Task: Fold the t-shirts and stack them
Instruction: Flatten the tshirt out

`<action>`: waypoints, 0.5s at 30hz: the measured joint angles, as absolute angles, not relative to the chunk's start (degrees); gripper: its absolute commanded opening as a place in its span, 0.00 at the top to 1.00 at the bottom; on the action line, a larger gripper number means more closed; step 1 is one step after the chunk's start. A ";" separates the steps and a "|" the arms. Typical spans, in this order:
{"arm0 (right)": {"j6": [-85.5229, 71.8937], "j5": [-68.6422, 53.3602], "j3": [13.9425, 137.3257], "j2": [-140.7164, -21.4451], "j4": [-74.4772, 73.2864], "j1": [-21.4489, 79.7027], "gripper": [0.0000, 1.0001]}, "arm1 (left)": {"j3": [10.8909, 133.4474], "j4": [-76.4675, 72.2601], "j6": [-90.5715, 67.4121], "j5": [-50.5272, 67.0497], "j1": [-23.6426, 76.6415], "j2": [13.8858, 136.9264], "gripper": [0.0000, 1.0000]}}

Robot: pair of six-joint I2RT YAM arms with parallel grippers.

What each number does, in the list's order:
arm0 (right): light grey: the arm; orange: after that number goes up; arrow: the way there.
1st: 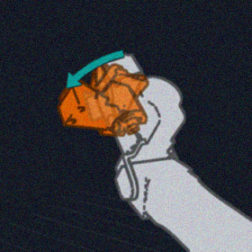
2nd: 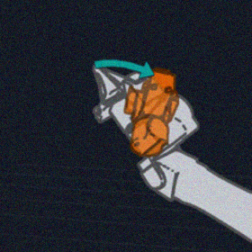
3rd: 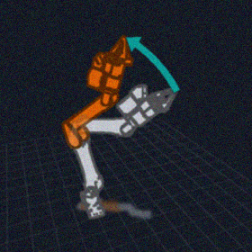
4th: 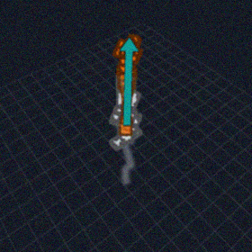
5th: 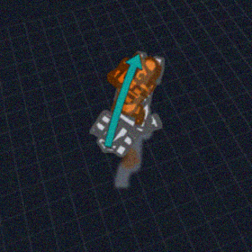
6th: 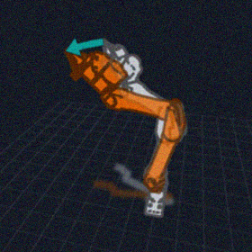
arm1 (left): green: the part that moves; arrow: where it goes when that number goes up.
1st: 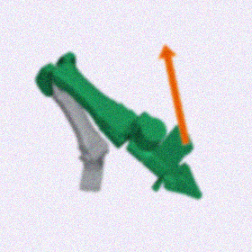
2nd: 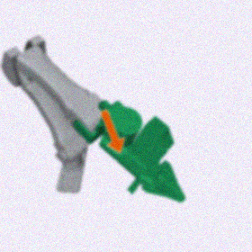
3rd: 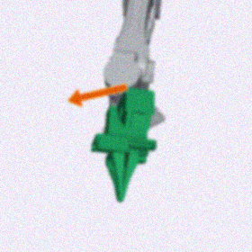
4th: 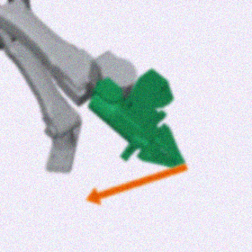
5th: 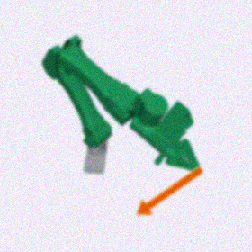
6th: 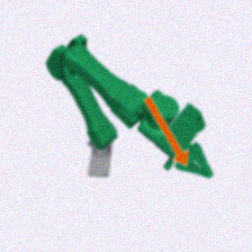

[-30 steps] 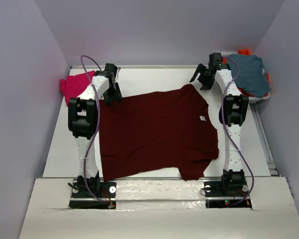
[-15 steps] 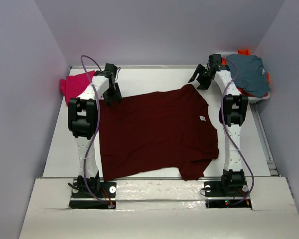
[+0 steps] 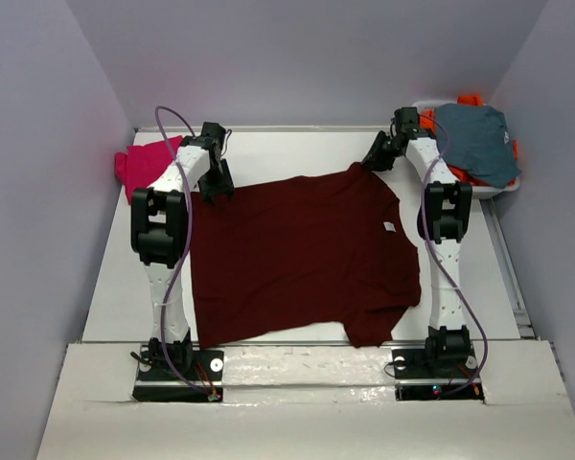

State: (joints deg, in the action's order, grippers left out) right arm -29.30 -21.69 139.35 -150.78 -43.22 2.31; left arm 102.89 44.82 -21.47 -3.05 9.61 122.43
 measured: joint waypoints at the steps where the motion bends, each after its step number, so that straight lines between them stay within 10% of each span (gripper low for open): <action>1: -29.12 -21.87 139.04 -150.78 -43.27 2.35 0.87 | 102.89 44.82 -21.47 -3.05 9.61 122.43 0.46; 15: -28.75 -19.44 123.26 -140.99 -42.46 2.37 0.93 | 101.41 43.05 -21.50 -1.96 9.61 122.43 0.47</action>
State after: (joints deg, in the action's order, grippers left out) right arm -28.75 -19.44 123.26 -140.99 -42.46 2.37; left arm 101.41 43.05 -21.50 -1.96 9.61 122.43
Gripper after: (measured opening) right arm 0.085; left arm 0.537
